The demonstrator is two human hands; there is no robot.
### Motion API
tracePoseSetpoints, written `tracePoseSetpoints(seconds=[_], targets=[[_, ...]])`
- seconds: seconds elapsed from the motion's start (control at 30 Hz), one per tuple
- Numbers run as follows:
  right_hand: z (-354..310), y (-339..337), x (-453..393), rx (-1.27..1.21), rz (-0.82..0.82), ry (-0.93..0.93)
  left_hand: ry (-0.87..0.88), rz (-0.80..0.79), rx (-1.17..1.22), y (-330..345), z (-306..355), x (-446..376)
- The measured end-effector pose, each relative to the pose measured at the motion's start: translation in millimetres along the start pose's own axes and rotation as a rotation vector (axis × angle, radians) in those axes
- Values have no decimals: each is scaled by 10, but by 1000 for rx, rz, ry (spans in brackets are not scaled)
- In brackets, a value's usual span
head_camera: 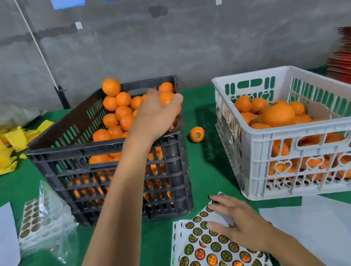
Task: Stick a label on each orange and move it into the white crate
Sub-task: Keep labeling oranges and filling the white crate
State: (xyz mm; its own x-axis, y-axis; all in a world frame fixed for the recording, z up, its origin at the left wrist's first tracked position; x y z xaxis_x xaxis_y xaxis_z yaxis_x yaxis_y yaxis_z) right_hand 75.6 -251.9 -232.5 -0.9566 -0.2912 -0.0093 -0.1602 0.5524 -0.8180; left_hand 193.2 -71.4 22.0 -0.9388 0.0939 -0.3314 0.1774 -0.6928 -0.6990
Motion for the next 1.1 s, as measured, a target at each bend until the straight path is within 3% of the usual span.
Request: tracePoseSetpoints(seconds=[0.33, 0.5, 0.67, 0.77, 0.93, 1.1], targets=[[-81, -37, -45, 88, 76, -48, 40, 83, -117, -38, 102, 107], [-90, -132, 43, 8, 104, 8, 47, 81, -127, -48, 122, 135], [139, -343, 218, 171, 86, 158, 44, 84, -140, -52, 126, 143], [61, -230, 214, 93, 4, 96, 44, 87, -128, -39, 128, 144], [-161, 99, 141, -237, -167, -4, 29, 77, -117, -40, 123, 145], [-122, 94, 104, -85, -39, -47, 30, 78, -138, -43, 136, 155]])
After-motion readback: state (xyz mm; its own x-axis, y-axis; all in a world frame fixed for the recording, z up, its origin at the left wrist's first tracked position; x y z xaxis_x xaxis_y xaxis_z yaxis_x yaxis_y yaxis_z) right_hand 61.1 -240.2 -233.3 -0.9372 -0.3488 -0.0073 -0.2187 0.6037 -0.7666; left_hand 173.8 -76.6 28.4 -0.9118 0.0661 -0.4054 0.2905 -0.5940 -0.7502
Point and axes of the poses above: each hand's wrist, its own x-axis away from the middle knuckle, its own y-axis out of the palm, z = x × y, the point moved 7 cm from there along -x, towards the middle knuckle, and after that the axes turned 8 degrees about -x, right-handed, at the moved point
